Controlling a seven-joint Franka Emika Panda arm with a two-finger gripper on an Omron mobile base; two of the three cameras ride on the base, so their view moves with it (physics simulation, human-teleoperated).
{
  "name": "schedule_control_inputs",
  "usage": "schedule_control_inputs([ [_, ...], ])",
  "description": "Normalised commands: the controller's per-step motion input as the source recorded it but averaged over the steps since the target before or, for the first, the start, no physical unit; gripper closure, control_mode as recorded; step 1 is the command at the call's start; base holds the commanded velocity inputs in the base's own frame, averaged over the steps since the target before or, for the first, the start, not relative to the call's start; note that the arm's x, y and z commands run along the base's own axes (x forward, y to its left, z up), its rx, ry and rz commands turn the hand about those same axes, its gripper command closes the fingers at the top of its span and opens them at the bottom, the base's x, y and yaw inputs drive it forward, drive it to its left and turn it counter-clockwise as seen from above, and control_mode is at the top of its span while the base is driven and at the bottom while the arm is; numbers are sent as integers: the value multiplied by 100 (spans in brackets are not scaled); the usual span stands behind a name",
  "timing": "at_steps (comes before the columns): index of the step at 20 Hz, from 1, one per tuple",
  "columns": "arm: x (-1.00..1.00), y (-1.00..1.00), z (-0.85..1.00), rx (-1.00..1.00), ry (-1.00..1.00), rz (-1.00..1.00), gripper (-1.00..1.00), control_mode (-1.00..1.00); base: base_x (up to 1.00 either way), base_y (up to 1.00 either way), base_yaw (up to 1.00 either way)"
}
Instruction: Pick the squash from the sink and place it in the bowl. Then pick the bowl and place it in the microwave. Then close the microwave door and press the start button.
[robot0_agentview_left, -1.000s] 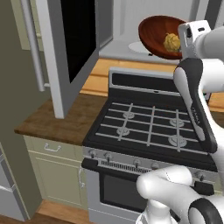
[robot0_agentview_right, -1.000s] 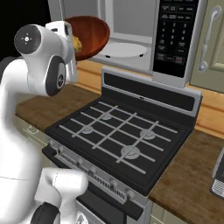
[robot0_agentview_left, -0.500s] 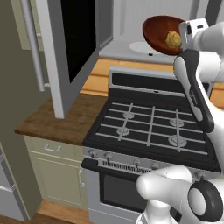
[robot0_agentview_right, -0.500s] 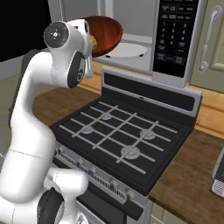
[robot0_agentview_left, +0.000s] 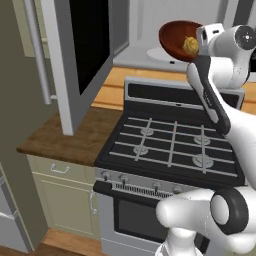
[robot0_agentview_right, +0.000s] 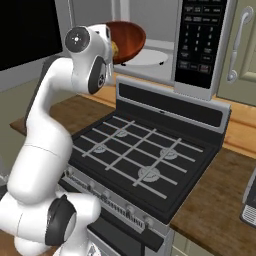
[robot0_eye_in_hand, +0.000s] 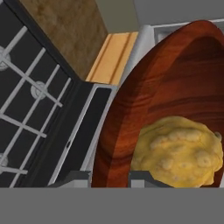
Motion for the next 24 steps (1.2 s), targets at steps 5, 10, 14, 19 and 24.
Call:
schedule_control_inputs([
  [5,48,-9,-18,0,0,0,100,-100,0,0,0],
  [10,38,-24,-1,2,0,0,100,-100,0,0,0],
  [14,39,-19,0,4,1,0,100,-100,0,0,0],
  [19,40,-17,0,1,1,0,100,-100,0,0,0],
  [24,41,-4,0,0,2,1,100,-100,0,0,0],
])
